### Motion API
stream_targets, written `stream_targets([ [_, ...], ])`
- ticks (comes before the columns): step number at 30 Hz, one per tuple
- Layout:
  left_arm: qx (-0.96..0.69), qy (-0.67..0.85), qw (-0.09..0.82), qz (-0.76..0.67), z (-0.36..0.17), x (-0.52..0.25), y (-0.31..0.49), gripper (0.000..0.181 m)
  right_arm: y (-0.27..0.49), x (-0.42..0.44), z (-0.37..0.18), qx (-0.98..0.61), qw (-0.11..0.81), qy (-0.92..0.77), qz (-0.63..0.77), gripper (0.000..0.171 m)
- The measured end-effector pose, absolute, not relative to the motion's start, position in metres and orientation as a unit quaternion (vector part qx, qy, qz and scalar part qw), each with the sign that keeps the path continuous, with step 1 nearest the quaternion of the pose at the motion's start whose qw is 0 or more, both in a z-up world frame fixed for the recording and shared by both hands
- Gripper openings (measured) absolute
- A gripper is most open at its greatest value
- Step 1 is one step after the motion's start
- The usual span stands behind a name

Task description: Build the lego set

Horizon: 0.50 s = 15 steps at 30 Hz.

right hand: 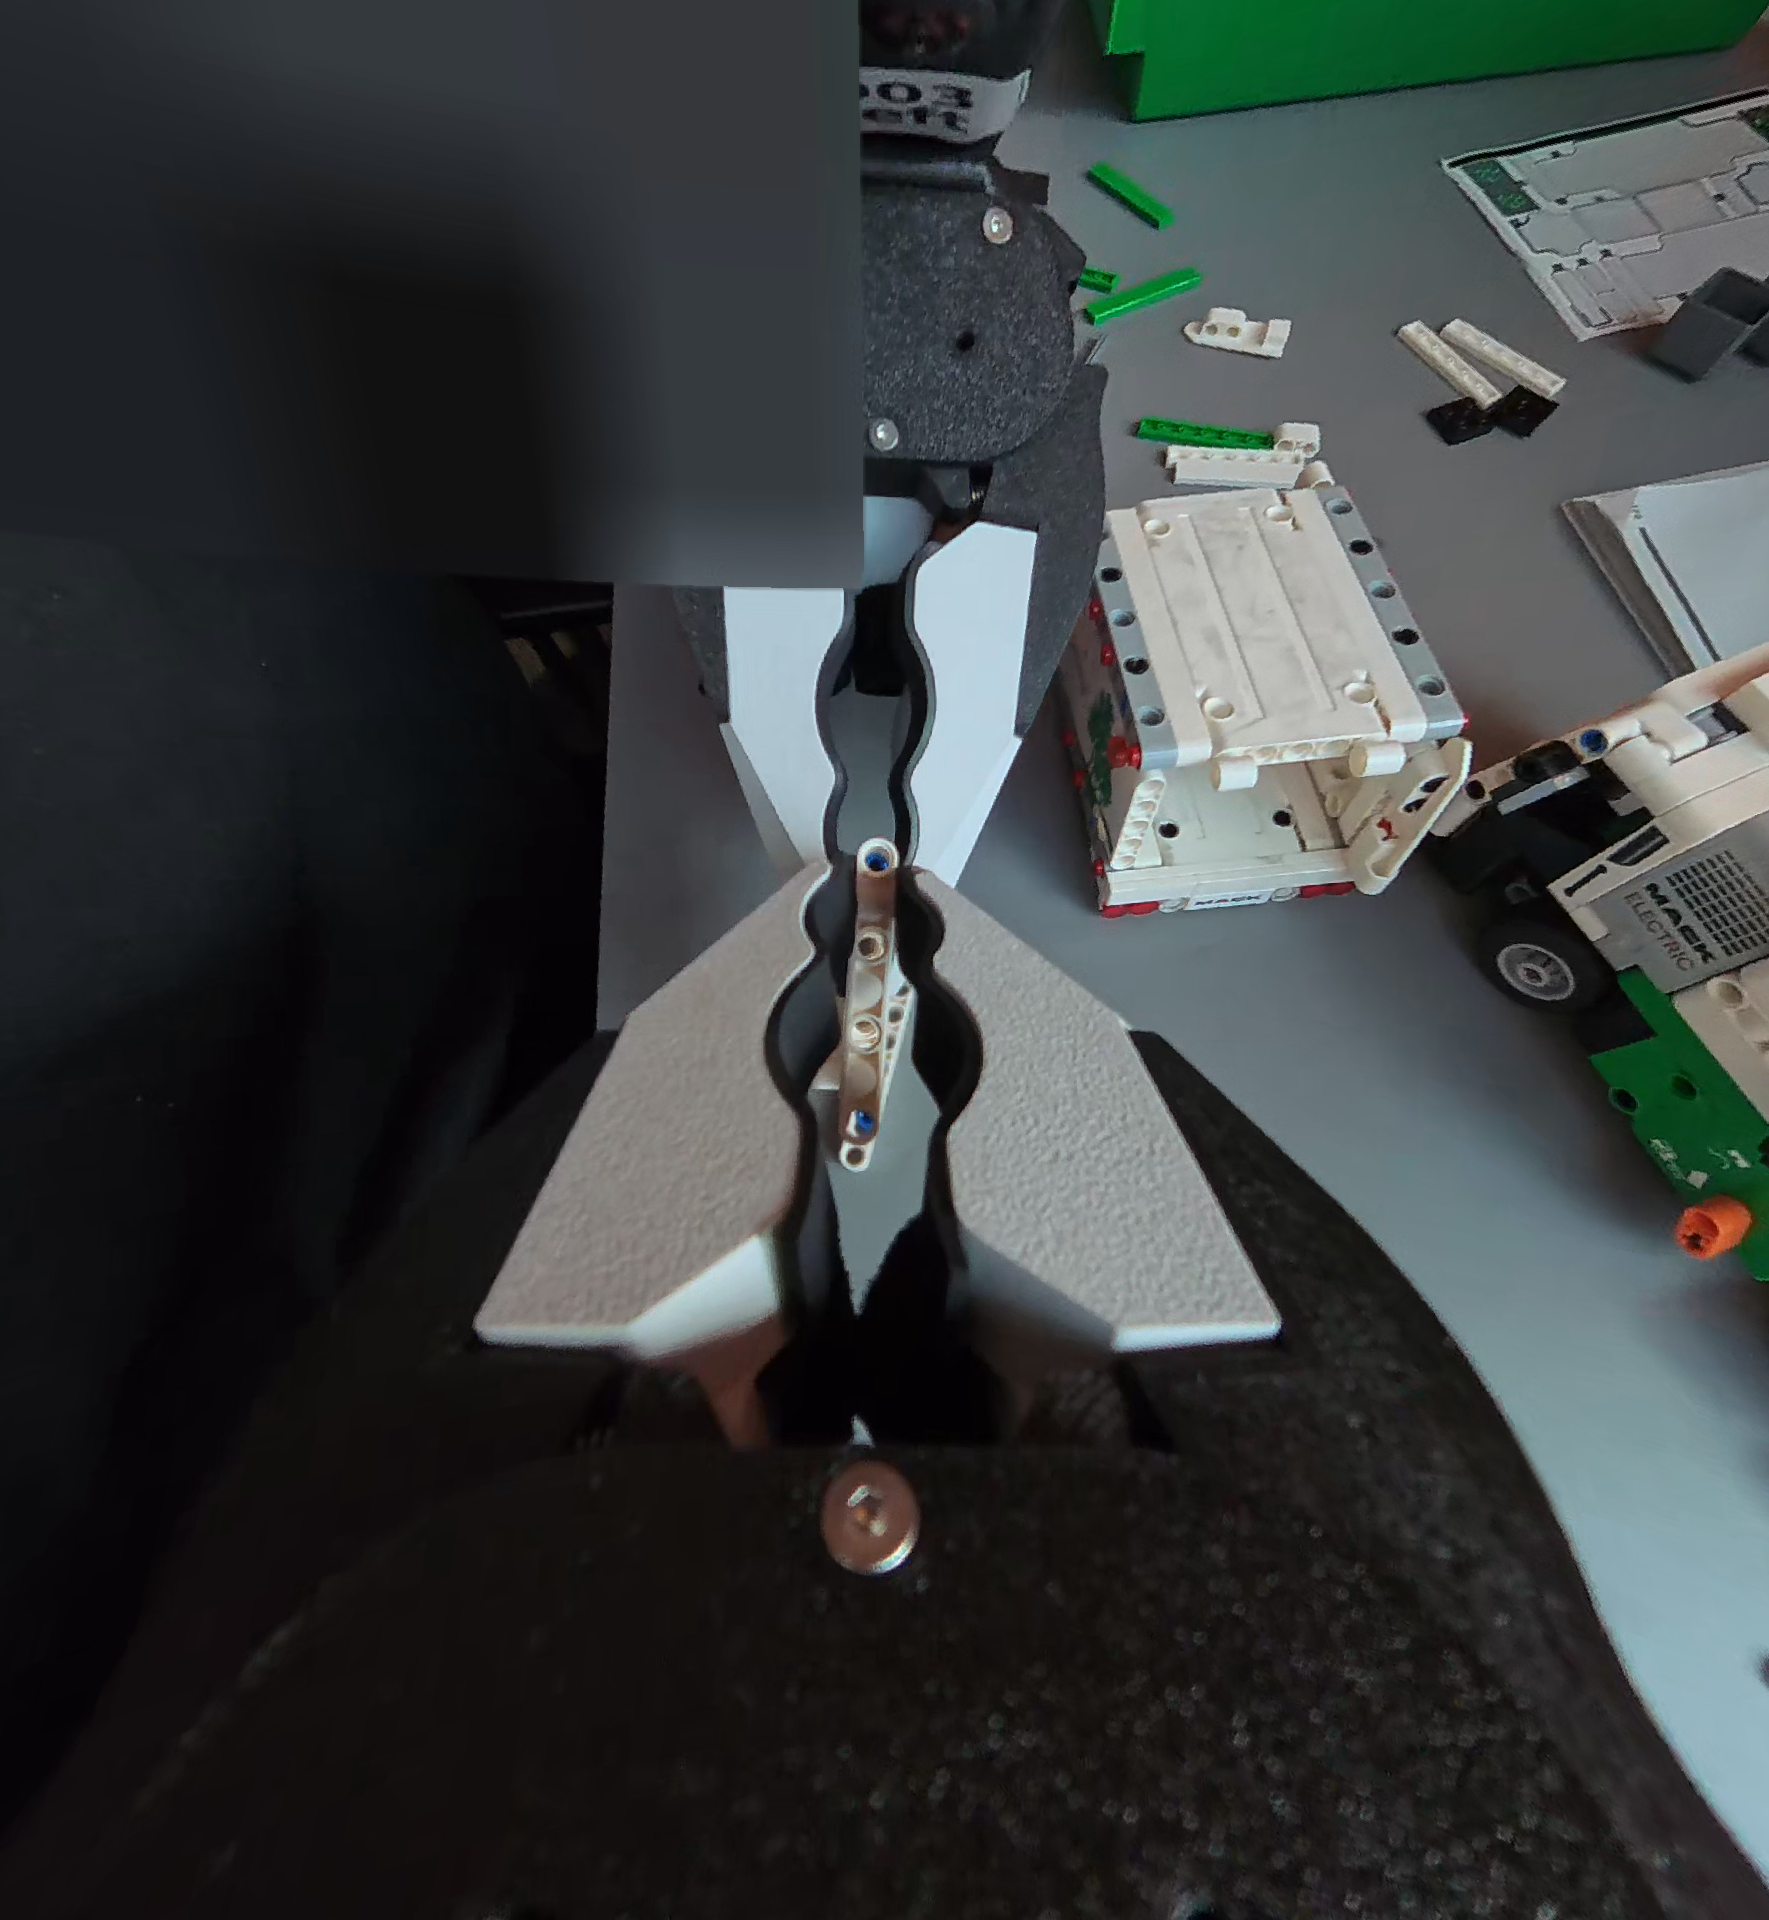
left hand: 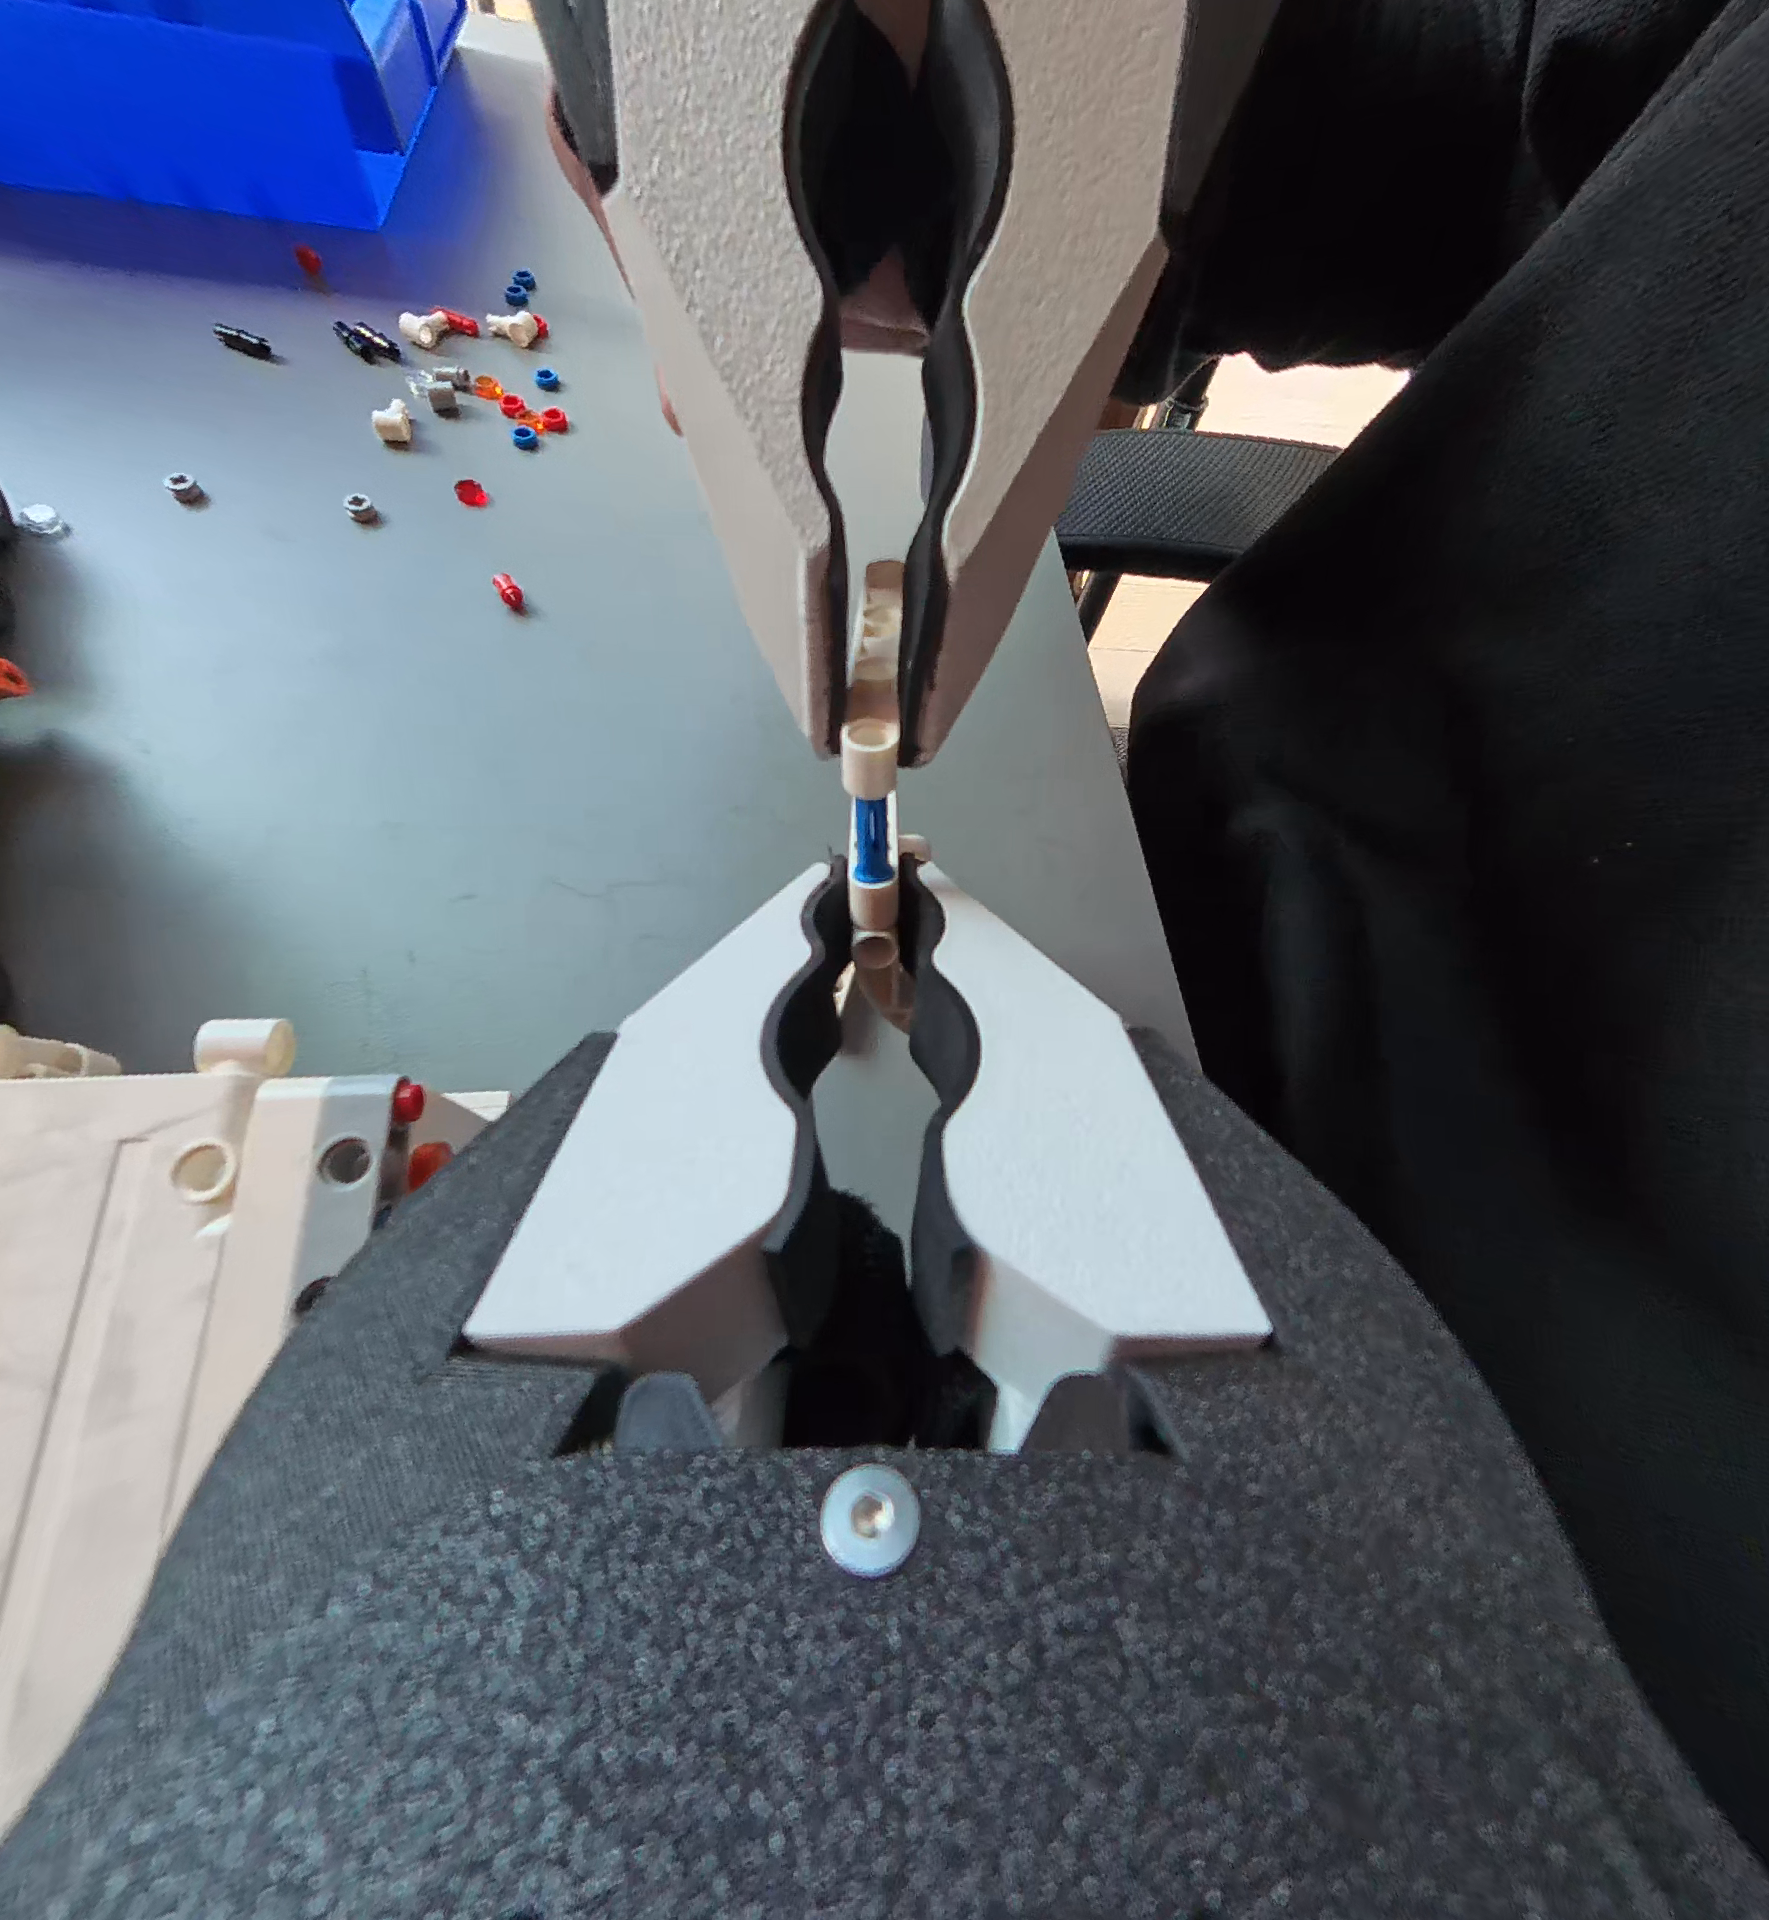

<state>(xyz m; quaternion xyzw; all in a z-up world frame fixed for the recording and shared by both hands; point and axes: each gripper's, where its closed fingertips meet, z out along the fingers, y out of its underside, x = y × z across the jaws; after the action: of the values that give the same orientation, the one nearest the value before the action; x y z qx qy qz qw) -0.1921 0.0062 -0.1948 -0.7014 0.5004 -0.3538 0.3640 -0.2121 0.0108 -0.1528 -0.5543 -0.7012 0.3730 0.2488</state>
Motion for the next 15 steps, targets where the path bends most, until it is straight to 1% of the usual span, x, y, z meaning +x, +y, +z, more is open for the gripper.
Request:
stream_targets([
  [6,-0.699,0.498,0.363,-0.363,-0.1927,-0.1910,0.0049,0.004,0.0087,-0.2137,-0.1509,-0.553,0.240,-0.689,0.402,0.006],
  [10,-0.692,0.515,0.353,-0.362,-0.1967,-0.1875,-0.0024,0.004,0.0033,-0.2112,-0.1555,-0.551,0.218,-0.703,0.394,0.006],
  [12,-0.695,0.512,0.349,-0.365,-0.1970,-0.1873,-0.0018,0.004,0.0054,-0.2109,-0.1562,-0.547,0.227,-0.711,0.378,0.006],
  [15,-0.692,0.524,0.346,-0.355,-0.1990,-0.1872,-0.0040,0.004,0.0021,-0.2091,-0.1578,-0.544,0.217,-0.723,0.367,0.006],
])
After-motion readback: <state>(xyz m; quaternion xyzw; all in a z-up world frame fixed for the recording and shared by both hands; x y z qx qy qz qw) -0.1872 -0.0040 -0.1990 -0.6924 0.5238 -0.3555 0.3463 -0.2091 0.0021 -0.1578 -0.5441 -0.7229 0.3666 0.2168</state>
